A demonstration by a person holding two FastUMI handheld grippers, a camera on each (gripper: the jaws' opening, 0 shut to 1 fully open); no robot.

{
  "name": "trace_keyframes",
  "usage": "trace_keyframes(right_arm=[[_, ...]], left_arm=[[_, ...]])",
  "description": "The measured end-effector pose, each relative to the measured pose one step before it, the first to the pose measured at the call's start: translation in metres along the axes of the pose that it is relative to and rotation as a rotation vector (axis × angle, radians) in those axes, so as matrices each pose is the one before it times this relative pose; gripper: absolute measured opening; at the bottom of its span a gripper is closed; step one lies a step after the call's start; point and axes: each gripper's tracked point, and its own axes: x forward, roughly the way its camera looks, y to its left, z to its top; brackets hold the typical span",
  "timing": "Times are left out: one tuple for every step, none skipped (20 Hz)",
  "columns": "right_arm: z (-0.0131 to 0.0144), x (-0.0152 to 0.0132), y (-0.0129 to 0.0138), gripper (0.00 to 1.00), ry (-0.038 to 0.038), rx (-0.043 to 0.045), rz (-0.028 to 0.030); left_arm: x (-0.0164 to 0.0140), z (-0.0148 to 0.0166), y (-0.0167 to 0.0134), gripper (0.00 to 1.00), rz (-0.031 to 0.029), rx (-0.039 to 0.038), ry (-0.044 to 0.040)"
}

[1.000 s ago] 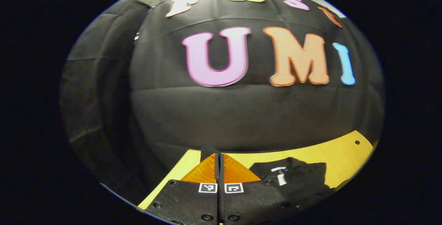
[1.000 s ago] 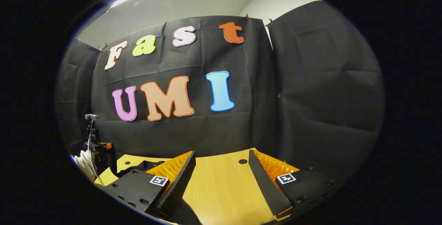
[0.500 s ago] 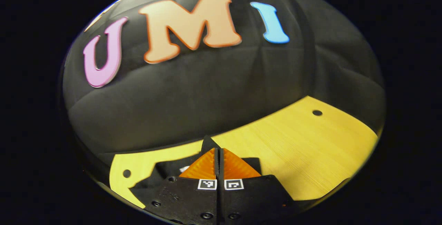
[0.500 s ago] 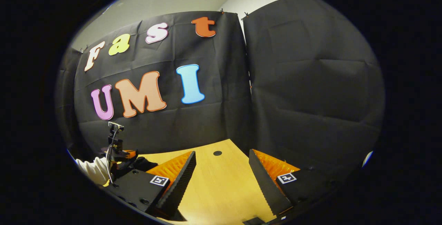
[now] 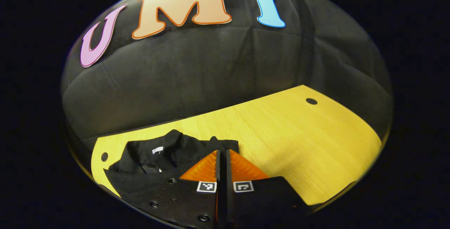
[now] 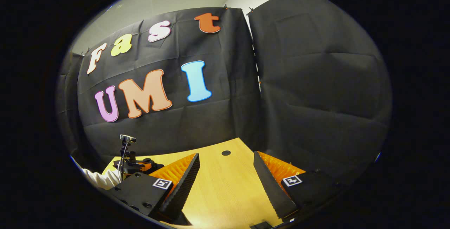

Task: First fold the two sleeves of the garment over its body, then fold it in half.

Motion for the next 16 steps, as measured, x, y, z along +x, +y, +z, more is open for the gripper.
trace_keyframes(right_arm=[[0.00017, 0.00240, 0.00488, 0.98, 0.00035, -0.00531, 0.01603], [-0.00236, 0.00269, 0.00524, 0.98, 0.00271, -0.00458, 0.01722], [-0.00080, 0.00282, 0.00620, 0.98, 0.00175, -0.00414, 0.01868], [-0.00263, 0.00153, 0.00703, 0.98, 0.00113, -0.00409, 0.02129], [-0.00192, 0.00290, 0.00635, 0.98, -0.00129, -0.00661, 0.02090], [-0.00612, 0.00372, 0.00650, 0.98, 0.00399, -0.01084, 0.02051], [-0.00872, 0.00426, 0.00601, 0.98, 0.01470, -0.02084, 0.01522], [-0.01255, 0.00510, 0.00622, 0.98, 0.01939, -0.02675, 0.01659], [-0.01174, 0.00420, 0.00867, 0.98, 0.02692, -0.03294, 0.02024], [-0.01471, 0.00332, 0.01084, 0.98, 0.03110, -0.03471, 0.02595], [-0.01351, 0.00326, 0.01335, 0.98, 0.03168, -0.03541, 0.03289], [-0.01406, 0.00462, 0.01700, 0.98, 0.03125, -0.03250, 0.03871], [-0.01365, 0.00478, 0.01873, 0.98, 0.03107, -0.02718, 0.04625], [-0.01760, 0.00585, 0.01867, 0.98, 0.03444, -0.01843, 0.04559], [-0.02058, 0.00603, 0.01936, 0.98, 0.04679, -0.01134, 0.05121], [-0.02059, 0.00704, 0.01449, 0.98, 0.04432, -0.00727, 0.03553]], left_arm=[[-0.00757, 0.00450, -0.00523, 0.22, -0.01795, -0.01090, -0.01141], [-0.00841, 0.00672, -0.00146, 0.41, -0.00087, 0.00671, -0.01198], [-0.00669, 0.00823, 0.00032, 0.61, -0.00020, 0.01043, -0.02400], [-0.00895, 0.01073, 0.00536, 0.80, 0.02394, 0.00992, -0.03532], [-0.01234, 0.01179, 0.00418, 0.99, 0.01725, 0.00090, -0.03209], [-0.01328, 0.01160, 0.00254, 0.98, 0.01235, -0.00743, -0.03123], [-0.01525, 0.01148, 0.00445, 0.96, 0.01083, -0.00424, -0.02763], [-0.01504, 0.01025, 0.00753, 0.96, 0.01559, 0.00244, -0.02648], [-0.01648, 0.00874, 0.00821, 0.96, 0.01527, 0.00618, -0.02122], [-0.01839, 0.00800, 0.01080, 0.96, 0.01951, 0.00326, -0.02109], [-0.02041, 0.00745, 0.01160, 0.96, 0.02452, -0.00159, -0.02206], [-0.02200, 0.00343, 0.01270, 0.96, 0.03011, -0.00349, -0.01734], [-0.02322, -0.00058, 0.01525, 0.95, 0.03319, -0.00330, -0.01211], [-0.02215, -0.00716, 0.01584, 1.00, 0.03407, 0.00311, -0.00892], [-0.02342, -0.01196, 0.01659, 0.95, 0.03795, 0.00905, 0.00475], [-0.02443, -0.02101, 0.01696, 1.00, 0.03540, 0.01560, 0.03922]])
